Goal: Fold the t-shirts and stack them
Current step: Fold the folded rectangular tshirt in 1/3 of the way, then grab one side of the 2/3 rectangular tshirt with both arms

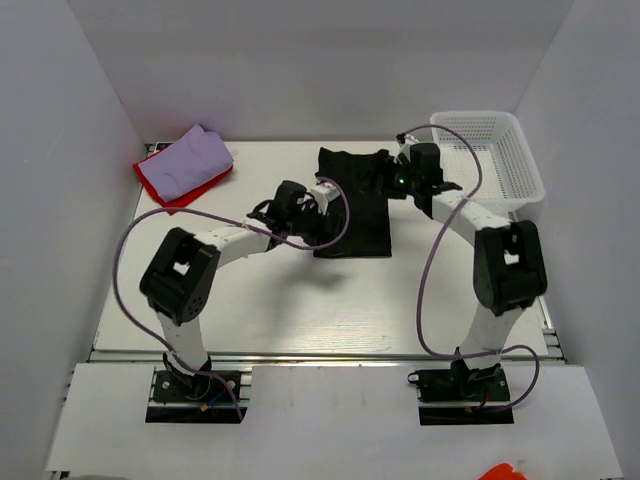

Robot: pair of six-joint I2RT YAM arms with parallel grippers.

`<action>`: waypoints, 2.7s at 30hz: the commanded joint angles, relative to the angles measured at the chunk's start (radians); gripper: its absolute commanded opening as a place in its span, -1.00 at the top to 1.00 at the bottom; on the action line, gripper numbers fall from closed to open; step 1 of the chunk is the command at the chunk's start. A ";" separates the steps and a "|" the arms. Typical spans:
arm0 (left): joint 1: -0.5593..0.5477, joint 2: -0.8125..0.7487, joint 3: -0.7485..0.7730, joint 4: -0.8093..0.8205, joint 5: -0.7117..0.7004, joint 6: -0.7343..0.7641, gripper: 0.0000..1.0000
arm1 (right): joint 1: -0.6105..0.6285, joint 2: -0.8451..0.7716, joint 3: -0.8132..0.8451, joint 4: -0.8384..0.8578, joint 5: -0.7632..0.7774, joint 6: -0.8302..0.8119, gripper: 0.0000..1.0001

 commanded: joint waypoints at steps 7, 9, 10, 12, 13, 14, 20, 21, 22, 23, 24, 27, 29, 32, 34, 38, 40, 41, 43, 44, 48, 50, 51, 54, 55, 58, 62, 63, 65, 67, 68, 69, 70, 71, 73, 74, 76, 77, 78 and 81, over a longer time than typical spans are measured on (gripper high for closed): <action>0.012 -0.313 -0.098 -0.232 -0.364 -0.083 -0.99 | -0.024 -0.343 -0.377 -0.185 0.172 0.026 -0.81; 0.021 -0.271 -0.098 -0.262 -0.401 -0.092 -0.99 | -0.027 -0.359 -0.440 -0.196 0.146 0.030 -0.81; 0.021 -0.255 -0.098 -0.262 -0.415 -0.101 -0.99 | -0.029 -0.359 -0.466 -0.195 0.137 0.030 -0.81; 0.021 -0.216 -0.098 -0.262 -0.385 -0.110 -0.99 | -0.033 -0.350 -0.481 -0.193 0.105 0.031 -0.81; 0.021 -0.178 -0.098 -0.248 -0.384 -0.110 -0.94 | -0.038 -0.337 -0.491 -0.192 0.100 0.033 -0.81; 0.021 -0.160 -0.078 -0.248 -0.374 -0.110 -0.91 | -0.039 -0.330 -0.491 -0.193 0.092 0.031 -0.81; 0.021 -0.041 -0.058 -0.225 -0.360 -0.120 -0.63 | -0.042 -0.248 -0.498 -0.168 0.030 0.042 -0.73; 0.012 -0.029 -0.058 -0.225 -0.360 -0.120 -0.58 | -0.047 -0.242 -0.505 -0.163 0.029 0.057 -0.68; 0.012 -0.018 -0.049 -0.225 -0.360 -0.120 -0.50 | -0.047 -0.224 -0.506 -0.143 0.026 0.059 -0.65; 0.001 -0.008 -0.037 -0.225 -0.360 -0.120 -0.44 | -0.049 -0.219 -0.509 -0.138 0.025 0.063 -0.61; 0.001 0.012 -0.028 -0.225 -0.374 -0.120 -0.39 | -0.050 -0.212 -0.509 -0.135 0.025 0.066 -0.54; 0.001 0.028 -0.018 -0.222 -0.358 -0.120 -0.28 | -0.052 -0.190 -0.515 -0.112 0.036 0.082 -0.45; 0.001 0.048 -0.009 -0.222 -0.358 -0.120 -0.12 | -0.058 -0.181 -0.523 -0.098 0.042 0.091 -0.27; 0.001 0.057 0.002 -0.240 -0.358 -0.120 0.01 | -0.064 -0.176 -0.531 -0.092 0.037 0.097 0.08; 0.001 0.057 -0.021 -0.214 -0.358 -0.120 0.13 | -0.062 -0.173 -0.537 -0.065 0.039 0.100 0.39; 0.001 0.081 -0.021 -0.193 -0.349 -0.120 0.56 | -0.061 -0.172 -0.549 -0.039 0.037 0.094 0.68; 0.001 0.095 0.002 -0.179 -0.339 -0.120 0.96 | -0.061 -0.173 -0.563 -0.026 0.037 0.088 0.87; 0.001 0.109 0.012 -0.179 -0.338 -0.120 1.00 | -0.061 -0.173 -0.575 -0.013 0.037 0.088 0.99; 0.001 0.095 -0.001 -0.168 -0.329 -0.120 1.00 | -0.061 -0.193 -0.601 0.011 0.037 0.088 1.00; 0.001 0.082 -0.014 -0.157 -0.320 -0.120 1.00 | -0.059 -0.202 -0.615 0.014 0.033 0.082 1.00; 0.001 -0.041 -0.163 -0.082 -0.309 -0.150 1.00 | -0.053 -0.283 -0.647 -0.008 0.017 0.051 1.00; -0.008 -0.104 -0.222 -0.041 -0.309 -0.160 1.00 | -0.053 -0.352 -0.681 -0.031 -0.001 0.025 1.00; -0.008 -0.168 -0.268 -0.041 -0.296 -0.160 1.00 | -0.052 -0.368 -0.690 -0.057 -0.012 0.017 1.00; -0.033 -0.254 -0.330 -0.088 -0.276 -0.172 1.00 | -0.052 -0.454 -0.747 -0.147 -0.049 -0.022 1.00; -0.033 -0.311 -0.343 -0.116 -0.276 -0.172 1.00 | -0.049 -0.519 -0.759 -0.175 -0.070 -0.026 1.00; -0.060 -0.400 -0.405 -0.160 -0.253 -0.214 1.00 | -0.041 -0.630 -0.843 -0.259 -0.124 -0.041 1.00; -0.097 -0.484 -0.416 -0.240 -0.031 -0.230 1.00 | -0.035 -0.750 -0.857 -0.405 -0.197 -0.075 1.00; -0.111 -0.506 -0.416 -0.257 -0.003 -0.241 1.00 | -0.032 -0.791 -0.851 -0.432 -0.223 -0.090 1.00; -0.123 -0.555 -0.387 -0.339 -0.018 -0.250 1.00 | -0.030 -0.846 -0.812 -0.544 -0.254 -0.124 1.00; -0.132 -0.616 -0.330 -0.418 -0.056 -0.250 1.00 | -0.035 -0.895 -0.755 -0.623 -0.239 -0.154 1.00; -0.132 -0.630 -0.310 -0.432 -0.056 -0.250 1.00 | -0.033 -0.921 -0.755 -0.632 -0.227 -0.158 1.00; -0.132 -0.641 -0.292 -0.432 -0.056 -0.238 1.00 | -0.033 -0.929 -0.718 -0.629 -0.219 -0.158 1.00; -0.132 -0.641 -0.262 -0.443 -0.056 -0.238 1.00 | -0.036 -0.934 -0.706 -0.626 -0.218 -0.153 1.00; -0.132 -0.653 -0.249 -0.443 -0.065 -0.238 1.00 | -0.038 -0.948 -0.692 -0.602 -0.219 -0.144 1.00; -0.132 -0.653 -0.207 -0.478 -0.126 -0.247 1.00 | -0.039 -0.943 -0.641 -0.583 -0.213 -0.109 1.00; -0.132 -0.643 -0.193 -0.487 -0.148 -0.261 1.00 | -0.039 -0.942 -0.630 -0.556 -0.208 -0.098 1.00; -0.108 -0.632 -0.157 -0.499 -0.191 -0.284 1.00 | -0.039 -0.922 -0.591 -0.536 -0.178 -0.066 1.00; -0.108 -0.632 -0.147 -0.513 -0.211 -0.296 1.00 | -0.041 -0.914 -0.568 -0.539 -0.153 -0.053 1.00; -0.108 -0.632 -0.147 -0.513 -0.244 -0.307 1.00 | -0.041 -0.882 -0.545 -0.539 -0.130 -0.047 1.00; -0.108 -0.632 -0.092 -0.556 -0.401 -0.359 1.00 | -0.042 -0.856 -0.500 -0.536 -0.113 -0.038 1.00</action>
